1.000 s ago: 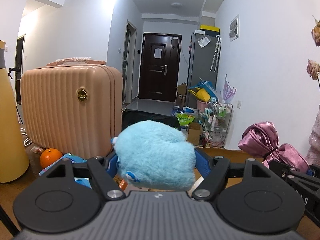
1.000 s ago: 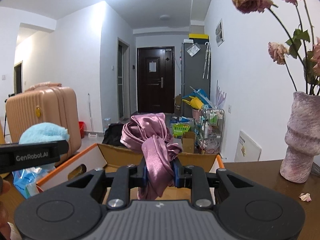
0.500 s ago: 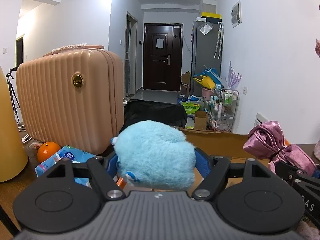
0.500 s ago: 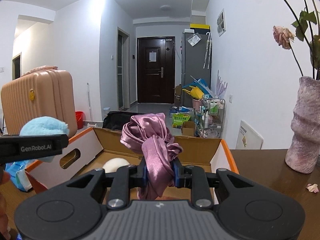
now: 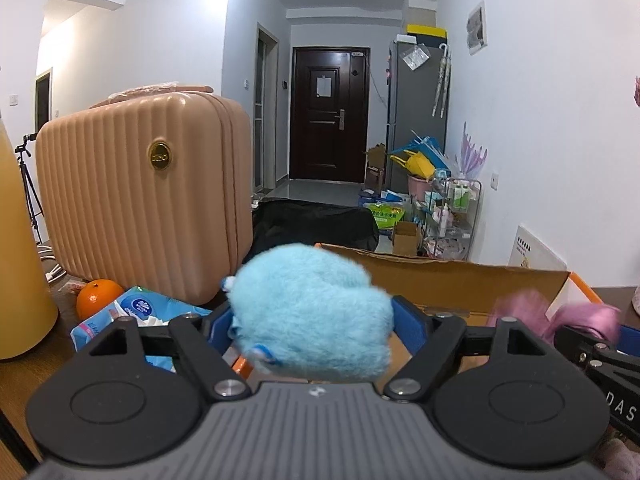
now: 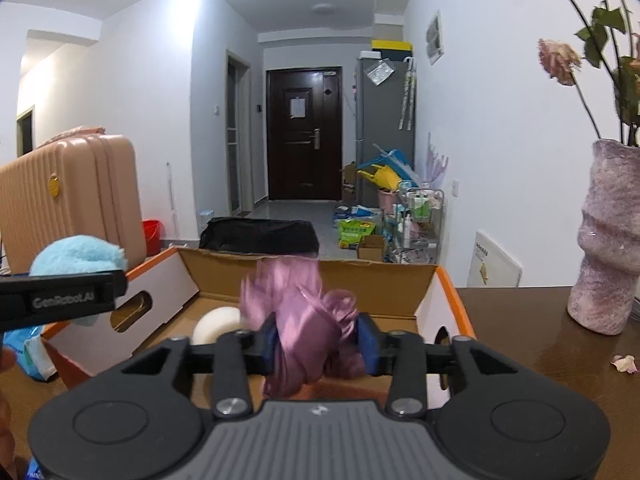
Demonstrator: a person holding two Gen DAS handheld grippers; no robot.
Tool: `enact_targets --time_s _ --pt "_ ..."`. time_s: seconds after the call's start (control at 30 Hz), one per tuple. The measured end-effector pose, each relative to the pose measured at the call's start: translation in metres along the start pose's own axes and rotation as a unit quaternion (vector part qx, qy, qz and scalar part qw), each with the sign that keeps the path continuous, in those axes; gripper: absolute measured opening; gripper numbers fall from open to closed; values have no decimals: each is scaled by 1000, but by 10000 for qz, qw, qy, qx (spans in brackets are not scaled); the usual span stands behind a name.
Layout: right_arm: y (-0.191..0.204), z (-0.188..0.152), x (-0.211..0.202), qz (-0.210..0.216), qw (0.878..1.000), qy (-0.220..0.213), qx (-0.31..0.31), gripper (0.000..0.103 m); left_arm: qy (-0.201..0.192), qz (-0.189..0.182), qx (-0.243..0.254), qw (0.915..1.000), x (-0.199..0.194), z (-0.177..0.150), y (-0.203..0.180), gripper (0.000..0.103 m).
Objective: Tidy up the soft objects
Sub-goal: 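Open both grippers to drop the pink ribbon and blue plush into the box, then withdraw both grippers from the box back toward the pile of soft items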
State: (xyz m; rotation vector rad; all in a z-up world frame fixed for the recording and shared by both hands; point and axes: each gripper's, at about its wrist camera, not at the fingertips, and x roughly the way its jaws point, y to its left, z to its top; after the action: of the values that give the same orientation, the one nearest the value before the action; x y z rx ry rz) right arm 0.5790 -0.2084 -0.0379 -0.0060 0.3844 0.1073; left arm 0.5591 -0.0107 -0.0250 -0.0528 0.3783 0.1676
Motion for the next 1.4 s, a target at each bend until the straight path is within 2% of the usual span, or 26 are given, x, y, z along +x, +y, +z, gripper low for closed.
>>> enact_targets --time_s 0.03,0.07,0.1,0.13,0.17,0.23,0.47,1.03,1.4 --pt "0 0 0 -17 10000 -5 20 53 -17 -18 -49 10000 -1 0 2 89" --pt "-1 0 -1 -26 10000 -4 52 66 -23 -37 -101 9999 -1 0 3 98" --pt "-2 0 -2 -39 10000 2 85 73 -31 -35 -146 9999 -2 0 5 103" --pt "-2 0 -2 -58 9999 -1 110 87 -51 7 -185 9998 -3 0 6 103" --pt "-3 0 -3 -85 9999 -29 131 96 -89 44 -220 9997 -4 0 7 103" --pt "-3 0 -4 -117 9998 -71 150 103 -97 49 -262 9996 -4 1 8 103" --pt "-3 -1 -3 -151 9998 -18 115 103 -26 56 -342 9994 -3 0 12 103" --pt "-10 -1 -10 -209 9995 107 227 103 -146 100 -246 9995 -22 -7 12 103" --pt "-16 -4 -39 -127 9997 -29 227 103 -182 91 -225 9995 -48 -16 22 103"
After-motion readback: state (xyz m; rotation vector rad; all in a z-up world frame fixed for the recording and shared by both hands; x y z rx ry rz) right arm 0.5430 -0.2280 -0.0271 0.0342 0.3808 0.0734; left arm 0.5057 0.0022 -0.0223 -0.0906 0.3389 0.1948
